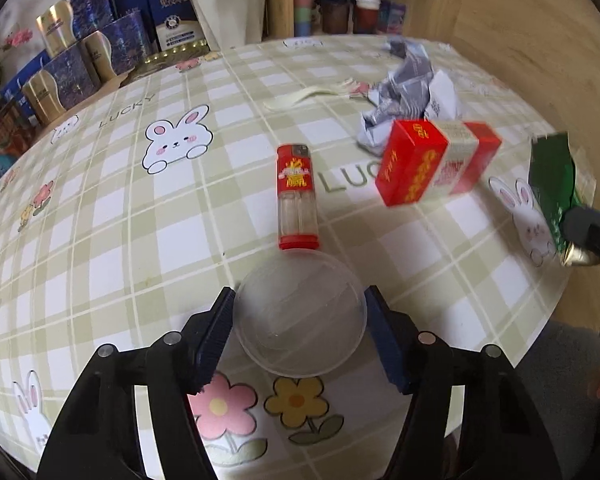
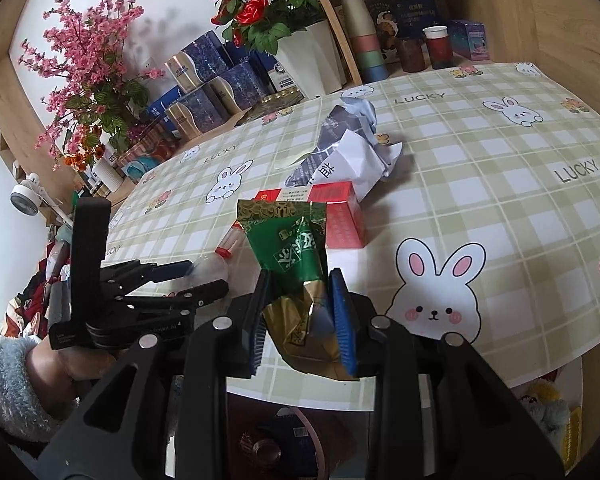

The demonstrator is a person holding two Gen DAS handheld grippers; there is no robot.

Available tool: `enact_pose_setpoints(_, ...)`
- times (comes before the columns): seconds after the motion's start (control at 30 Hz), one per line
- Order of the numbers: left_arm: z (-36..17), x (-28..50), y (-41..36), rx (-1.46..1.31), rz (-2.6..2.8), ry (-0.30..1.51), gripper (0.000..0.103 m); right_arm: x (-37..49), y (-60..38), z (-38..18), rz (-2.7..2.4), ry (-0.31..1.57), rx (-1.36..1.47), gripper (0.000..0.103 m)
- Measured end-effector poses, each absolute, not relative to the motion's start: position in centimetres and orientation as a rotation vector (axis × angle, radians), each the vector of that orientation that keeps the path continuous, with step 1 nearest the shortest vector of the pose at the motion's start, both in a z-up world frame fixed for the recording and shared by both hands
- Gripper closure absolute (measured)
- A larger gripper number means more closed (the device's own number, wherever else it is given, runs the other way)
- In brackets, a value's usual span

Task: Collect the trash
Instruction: 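Drop the lid into the bin with the left gripper while the right drops the wrapper in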

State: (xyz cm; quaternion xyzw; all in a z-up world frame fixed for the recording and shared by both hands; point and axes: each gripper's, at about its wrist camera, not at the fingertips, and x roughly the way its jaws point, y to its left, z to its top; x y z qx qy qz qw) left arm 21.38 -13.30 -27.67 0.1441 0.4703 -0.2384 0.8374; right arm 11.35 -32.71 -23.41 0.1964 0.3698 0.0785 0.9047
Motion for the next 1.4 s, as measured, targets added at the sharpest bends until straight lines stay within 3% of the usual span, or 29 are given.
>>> enact_pose_setpoints(0.67,-22.7,9.8,-6.0,0.140,-0.586,1.006,0.039,7.1,-28.9,-21.8,0.223,0.778,0.364,0.071)
enact_pose_setpoints(1.0,-25.7,4.3,-4.4,0.129,-0.603,1.091,0.039,4.0,-26.3,-21.4,0.255,0.789,0.339,0.071)
enact_pose_setpoints(1.4,-30.4,4.8,-4.4,0.111,-0.577,1.255,0.039,3.3,-26.4,-22.1,0.250,0.815,0.343,0.071)
